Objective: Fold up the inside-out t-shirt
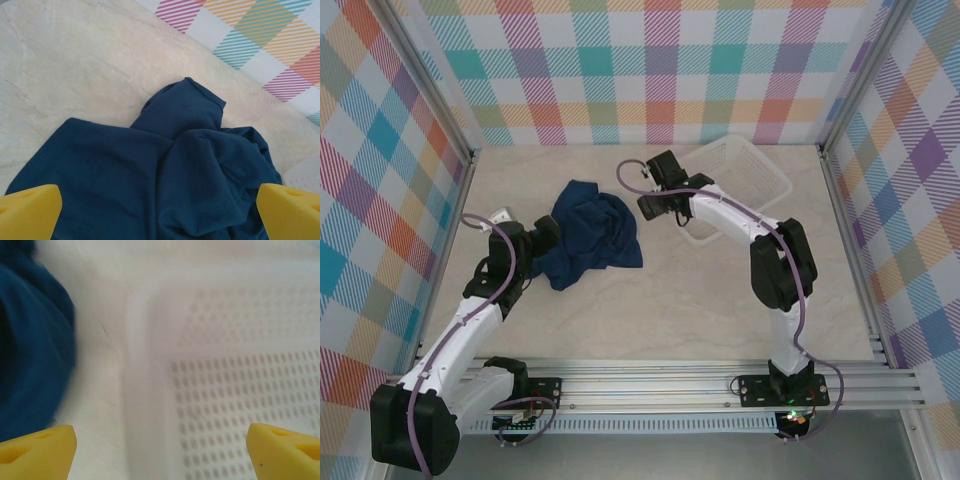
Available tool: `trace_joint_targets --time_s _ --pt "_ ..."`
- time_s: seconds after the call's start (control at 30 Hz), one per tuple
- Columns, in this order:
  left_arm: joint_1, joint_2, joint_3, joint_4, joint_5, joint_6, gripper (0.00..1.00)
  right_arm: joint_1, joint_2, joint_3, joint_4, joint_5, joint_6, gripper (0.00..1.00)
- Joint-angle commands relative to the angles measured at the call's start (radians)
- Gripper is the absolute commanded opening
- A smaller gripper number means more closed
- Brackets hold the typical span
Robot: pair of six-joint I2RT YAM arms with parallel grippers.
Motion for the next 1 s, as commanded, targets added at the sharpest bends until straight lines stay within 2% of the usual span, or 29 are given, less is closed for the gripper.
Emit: trace_joint_targets --time_s 0.0,0.23,0.33,0.5,0.53,0.6,0.7,0.83,0.97 --pt "-0.004 0.000 -0.012 0.037 0.021 -0.013 1.00 -0.081 -0.044 -0.047 -0.123 0.061 -0.098 0.85" --pt "-0.006 -0.003 -0.012 0.033 0.021 -0.002 1.00 -0.298 -0.161 -0.158 -0.218 0.205 -0.019 0.82" --pt "-0.006 0.003 -0.011 0.032 0.026 -0.001 1.00 -0.335 -0.206 -0.174 -0.217 0.218 0.022 0.84" --pt "-0.007 0.004 -0.016 0.040 0.029 -0.003 1.00 -0.333 -0.245 -0.196 -0.066 -0.153 0.119 0.92" --pt "-0.009 0.004 -0.015 0.040 0.031 -0.003 1.00 -0.333 -0.225 -0.176 -0.036 -0.174 0.153 0.93" --pt "-0.010 0.005 -0.013 0.038 0.032 -0.003 1.00 -0.340 -0.156 -0.105 -0.015 -0.116 0.214 0.93" --pt "-0.012 0.007 -0.010 0.038 0.032 -0.002 1.00 -0.364 -0.014 0.080 -0.075 -0.017 0.277 0.92" --pt "-0.014 0.011 -0.010 0.040 0.030 -0.002 1.00 -0.389 0.151 0.278 -0.165 0.106 0.274 0.90" --pt "-0.015 0.039 -0.005 0.045 0.056 0.005 1.00 -0.466 0.212 0.333 -0.235 0.059 0.278 0.82"
